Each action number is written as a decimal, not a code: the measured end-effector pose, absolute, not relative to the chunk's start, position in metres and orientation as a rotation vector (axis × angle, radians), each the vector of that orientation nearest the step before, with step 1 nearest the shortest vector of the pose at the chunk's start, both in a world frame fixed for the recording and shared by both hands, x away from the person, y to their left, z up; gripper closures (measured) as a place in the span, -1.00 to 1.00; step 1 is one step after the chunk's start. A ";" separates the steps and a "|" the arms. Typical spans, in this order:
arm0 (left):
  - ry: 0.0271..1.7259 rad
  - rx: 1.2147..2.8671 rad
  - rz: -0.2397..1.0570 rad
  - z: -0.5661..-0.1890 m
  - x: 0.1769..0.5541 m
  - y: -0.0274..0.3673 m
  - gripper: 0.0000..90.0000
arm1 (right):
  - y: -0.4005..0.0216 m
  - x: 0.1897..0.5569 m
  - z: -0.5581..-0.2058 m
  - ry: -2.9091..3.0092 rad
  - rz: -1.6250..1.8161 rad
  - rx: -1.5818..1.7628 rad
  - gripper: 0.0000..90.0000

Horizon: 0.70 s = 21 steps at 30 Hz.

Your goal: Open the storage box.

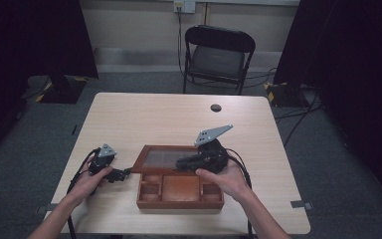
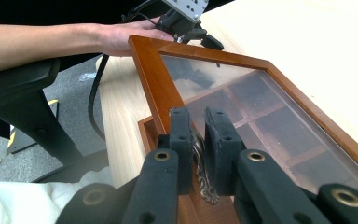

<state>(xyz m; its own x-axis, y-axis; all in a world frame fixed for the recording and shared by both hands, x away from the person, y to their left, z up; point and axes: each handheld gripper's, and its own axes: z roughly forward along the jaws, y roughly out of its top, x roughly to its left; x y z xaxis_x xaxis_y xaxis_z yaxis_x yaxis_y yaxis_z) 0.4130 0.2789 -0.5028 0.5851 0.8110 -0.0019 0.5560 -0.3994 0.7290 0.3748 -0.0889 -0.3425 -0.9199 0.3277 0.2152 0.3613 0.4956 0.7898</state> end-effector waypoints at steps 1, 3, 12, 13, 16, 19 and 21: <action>1.081 2.112 0.466 -0.503 0.413 0.279 -0.88 | -0.089 0.375 -0.342 -2.686 -1.436 -0.623 0.82; 1.082 2.112 0.464 -0.503 0.413 0.279 -0.88 | -0.089 0.377 -0.340 -2.685 -1.442 -0.624 0.82; 1.085 2.109 0.462 -0.503 0.413 0.279 -0.88 | -0.089 0.380 -0.336 -2.680 -1.455 -0.635 0.82; 1.085 2.109 0.461 -0.503 0.413 0.279 -0.88 | -0.089 0.380 -0.336 -2.681 -1.455 -0.633 0.82; 1.085 2.109 0.461 -0.503 0.413 0.279 -0.88 | -0.089 0.381 -0.335 -2.683 -1.457 -0.637 0.83; 1.082 2.113 0.465 -0.503 0.413 0.279 -0.88 | -0.089 0.381 -0.334 -2.683 -1.459 -0.634 0.83; 1.082 2.113 0.465 -0.503 0.413 0.279 -0.88 | -0.089 0.382 -0.333 -2.684 -1.459 -0.640 0.83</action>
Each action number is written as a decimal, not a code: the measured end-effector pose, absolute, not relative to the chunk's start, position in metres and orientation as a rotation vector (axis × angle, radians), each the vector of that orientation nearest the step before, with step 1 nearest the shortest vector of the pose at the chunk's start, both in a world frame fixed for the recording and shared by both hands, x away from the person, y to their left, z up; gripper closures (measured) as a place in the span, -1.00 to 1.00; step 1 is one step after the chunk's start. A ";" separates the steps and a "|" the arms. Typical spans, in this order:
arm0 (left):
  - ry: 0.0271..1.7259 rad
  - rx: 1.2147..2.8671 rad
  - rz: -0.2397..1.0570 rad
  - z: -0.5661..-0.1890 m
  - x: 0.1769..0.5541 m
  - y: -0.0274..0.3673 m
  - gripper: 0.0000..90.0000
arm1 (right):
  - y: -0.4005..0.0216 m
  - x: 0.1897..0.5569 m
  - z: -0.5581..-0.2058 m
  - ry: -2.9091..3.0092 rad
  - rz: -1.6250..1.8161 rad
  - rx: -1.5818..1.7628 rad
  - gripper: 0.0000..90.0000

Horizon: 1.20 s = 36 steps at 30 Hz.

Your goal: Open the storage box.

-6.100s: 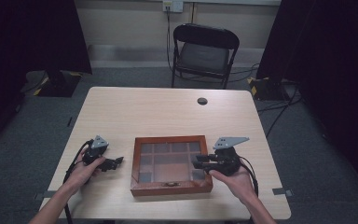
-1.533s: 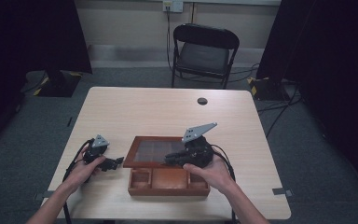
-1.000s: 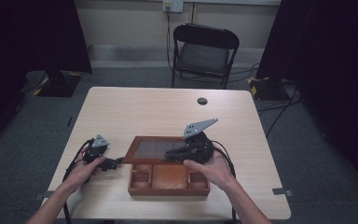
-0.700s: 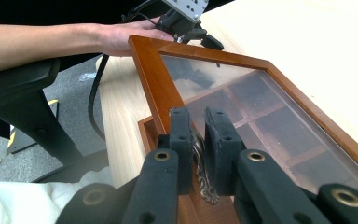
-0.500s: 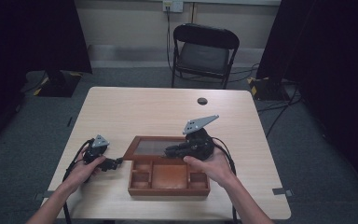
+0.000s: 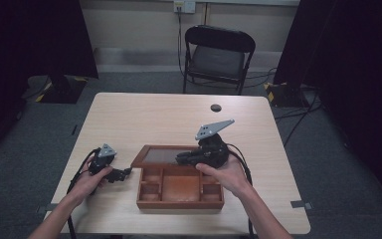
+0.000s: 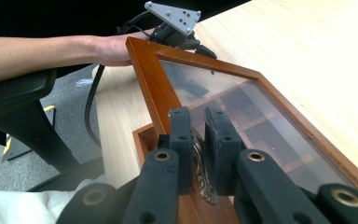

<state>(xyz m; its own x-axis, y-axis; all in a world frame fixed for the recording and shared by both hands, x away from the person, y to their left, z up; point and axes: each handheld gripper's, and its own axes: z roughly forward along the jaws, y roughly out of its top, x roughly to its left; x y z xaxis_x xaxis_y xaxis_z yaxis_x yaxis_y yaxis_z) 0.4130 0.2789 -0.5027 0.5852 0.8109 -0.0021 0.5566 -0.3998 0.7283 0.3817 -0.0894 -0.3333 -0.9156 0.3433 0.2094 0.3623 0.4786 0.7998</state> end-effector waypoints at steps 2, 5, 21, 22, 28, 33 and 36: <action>1.082 2.113 0.465 -0.503 0.413 0.279 -0.88 | -0.089 0.383 -0.333 -2.683 -1.464 -0.639 0.83; 1.077 2.122 0.466 -0.502 0.413 0.279 -0.88 | -0.090 0.383 -0.332 -2.682 -1.467 -0.640 0.83; 1.074 2.125 0.468 -0.502 0.413 0.279 -0.89 | -0.089 0.386 -0.328 -2.685 -1.469 -0.644 0.83; 1.074 2.126 0.468 -0.502 0.413 0.279 -0.89 | -0.089 0.386 -0.328 -2.685 -1.467 -0.646 0.83; 1.074 2.125 0.468 -0.502 0.413 0.279 -0.89 | -0.089 0.387 -0.327 -2.686 -1.466 -0.652 0.83; 1.074 2.125 0.468 -0.502 0.413 0.279 -0.89 | -0.089 0.388 -0.326 -2.683 -1.465 -0.652 0.83; 1.074 2.125 0.468 -0.502 0.413 0.279 -0.89 | -0.089 0.389 -0.326 -2.682 -1.467 -0.654 0.83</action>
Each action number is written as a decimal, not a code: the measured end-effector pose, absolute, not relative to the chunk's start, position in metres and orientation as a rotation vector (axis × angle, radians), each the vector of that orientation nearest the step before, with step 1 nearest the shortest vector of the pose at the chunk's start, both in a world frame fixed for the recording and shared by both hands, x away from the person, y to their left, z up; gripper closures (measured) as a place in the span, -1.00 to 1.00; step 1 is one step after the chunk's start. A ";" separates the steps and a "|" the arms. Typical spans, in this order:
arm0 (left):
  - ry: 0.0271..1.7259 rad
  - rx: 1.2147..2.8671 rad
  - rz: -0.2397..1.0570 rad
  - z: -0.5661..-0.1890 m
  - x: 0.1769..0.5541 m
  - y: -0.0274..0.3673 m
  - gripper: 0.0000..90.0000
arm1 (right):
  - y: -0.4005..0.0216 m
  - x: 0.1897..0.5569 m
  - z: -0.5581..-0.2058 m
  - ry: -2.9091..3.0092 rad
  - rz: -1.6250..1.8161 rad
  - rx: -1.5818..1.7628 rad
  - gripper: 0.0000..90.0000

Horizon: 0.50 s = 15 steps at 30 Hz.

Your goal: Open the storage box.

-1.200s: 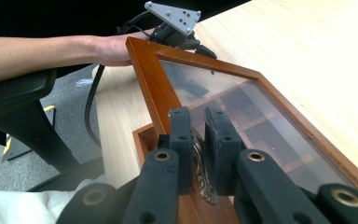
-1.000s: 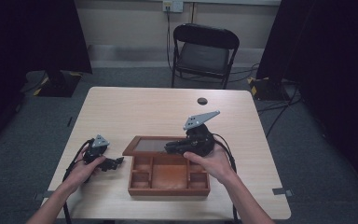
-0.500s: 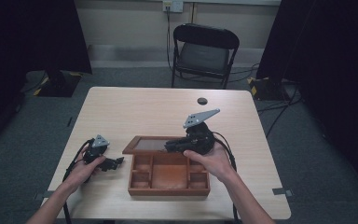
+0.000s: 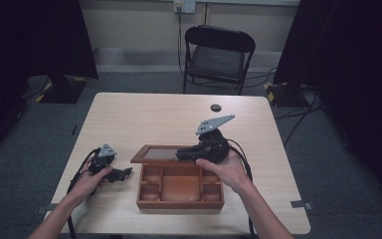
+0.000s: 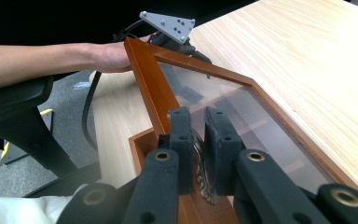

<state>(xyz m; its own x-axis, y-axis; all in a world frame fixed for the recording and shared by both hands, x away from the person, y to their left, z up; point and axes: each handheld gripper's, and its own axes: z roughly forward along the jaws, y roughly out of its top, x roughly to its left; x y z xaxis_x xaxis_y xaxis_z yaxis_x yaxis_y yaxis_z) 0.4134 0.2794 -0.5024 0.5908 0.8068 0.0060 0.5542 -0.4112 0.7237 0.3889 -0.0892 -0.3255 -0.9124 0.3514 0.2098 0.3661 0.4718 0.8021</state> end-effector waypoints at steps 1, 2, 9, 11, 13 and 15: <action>1.074 2.126 0.468 -0.502 0.413 0.279 -0.89 | -0.089 0.389 -0.325 -2.680 -1.469 -0.657 0.83; 1.074 2.126 0.468 -0.502 0.413 0.279 -0.89 | -0.089 0.389 -0.325 -2.679 -1.469 -0.656 0.83; 1.075 2.125 0.466 -0.502 0.413 0.279 -0.89 | -0.089 0.391 -0.324 -2.679 -1.470 -0.659 0.83; 1.075 2.126 0.466 -0.502 0.413 0.279 -0.89 | -0.090 0.391 -0.324 -2.677 -1.474 -0.658 0.83; 1.075 2.125 0.466 -0.502 0.413 0.279 -0.89 | -0.090 0.392 -0.323 -2.674 -1.476 -0.660 0.83; 1.075 2.125 0.466 -0.502 0.413 0.279 -0.89 | -0.090 0.392 -0.323 -2.674 -1.477 -0.660 0.83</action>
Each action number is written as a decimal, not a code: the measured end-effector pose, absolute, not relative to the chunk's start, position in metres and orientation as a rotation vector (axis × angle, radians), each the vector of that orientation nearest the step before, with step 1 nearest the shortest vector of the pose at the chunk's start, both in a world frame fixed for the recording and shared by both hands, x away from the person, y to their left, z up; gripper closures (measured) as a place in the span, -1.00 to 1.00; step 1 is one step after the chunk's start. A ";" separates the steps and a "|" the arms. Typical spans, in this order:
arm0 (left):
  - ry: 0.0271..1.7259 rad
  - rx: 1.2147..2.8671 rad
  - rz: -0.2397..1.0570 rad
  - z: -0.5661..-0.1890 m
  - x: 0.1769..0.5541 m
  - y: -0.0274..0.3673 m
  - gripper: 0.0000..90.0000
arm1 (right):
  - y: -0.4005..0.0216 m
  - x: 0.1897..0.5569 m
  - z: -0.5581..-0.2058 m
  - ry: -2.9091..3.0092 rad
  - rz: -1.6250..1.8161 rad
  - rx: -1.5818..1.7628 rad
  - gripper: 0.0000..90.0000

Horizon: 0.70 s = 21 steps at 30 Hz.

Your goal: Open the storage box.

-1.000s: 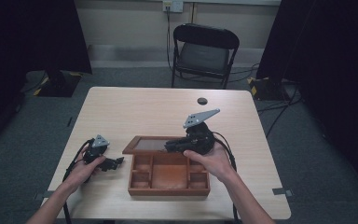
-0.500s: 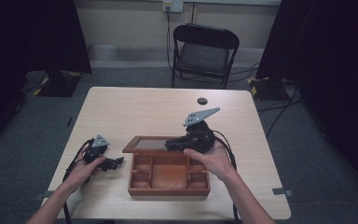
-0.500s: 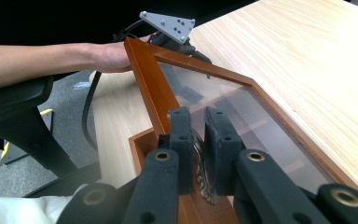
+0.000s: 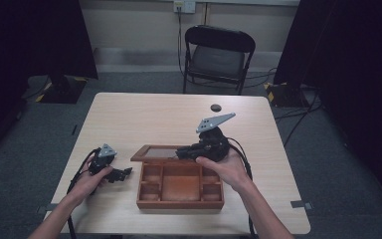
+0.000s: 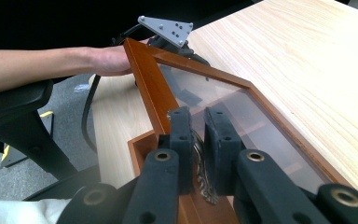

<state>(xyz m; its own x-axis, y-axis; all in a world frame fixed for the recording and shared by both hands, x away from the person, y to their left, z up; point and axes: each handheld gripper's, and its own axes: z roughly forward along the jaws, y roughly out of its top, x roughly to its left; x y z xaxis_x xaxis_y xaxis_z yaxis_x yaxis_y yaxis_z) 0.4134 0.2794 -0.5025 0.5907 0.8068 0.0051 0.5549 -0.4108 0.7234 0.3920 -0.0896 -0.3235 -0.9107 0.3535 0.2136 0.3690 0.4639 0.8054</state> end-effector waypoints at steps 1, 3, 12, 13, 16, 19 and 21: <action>1.075 2.126 0.466 -0.502 0.413 0.279 -0.89 | -0.090 0.392 -0.323 -2.670 -1.477 -0.663 0.83; 1.075 2.126 0.466 -0.502 0.413 0.279 -0.89 | -0.090 0.393 -0.323 -2.670 -1.478 -0.664 0.83; 1.078 2.122 0.463 -0.503 0.413 0.279 -0.89 | -0.089 0.396 -0.319 -2.674 -1.481 -0.669 0.83; 1.075 2.125 0.466 -0.503 0.413 0.279 -0.89 | -0.089 0.396 -0.319 -2.676 -1.482 -0.667 0.83; 1.075 2.125 0.467 -0.502 0.413 0.279 -0.89 | -0.090 0.397 -0.318 -2.674 -1.483 -0.670 0.83; 1.075 2.125 0.466 -0.503 0.413 0.279 -0.89 | -0.090 0.398 -0.318 -2.674 -1.485 -0.670 0.83; 1.075 2.125 0.467 -0.503 0.413 0.279 -0.89 | -0.089 0.399 -0.317 -2.676 -1.480 -0.671 0.83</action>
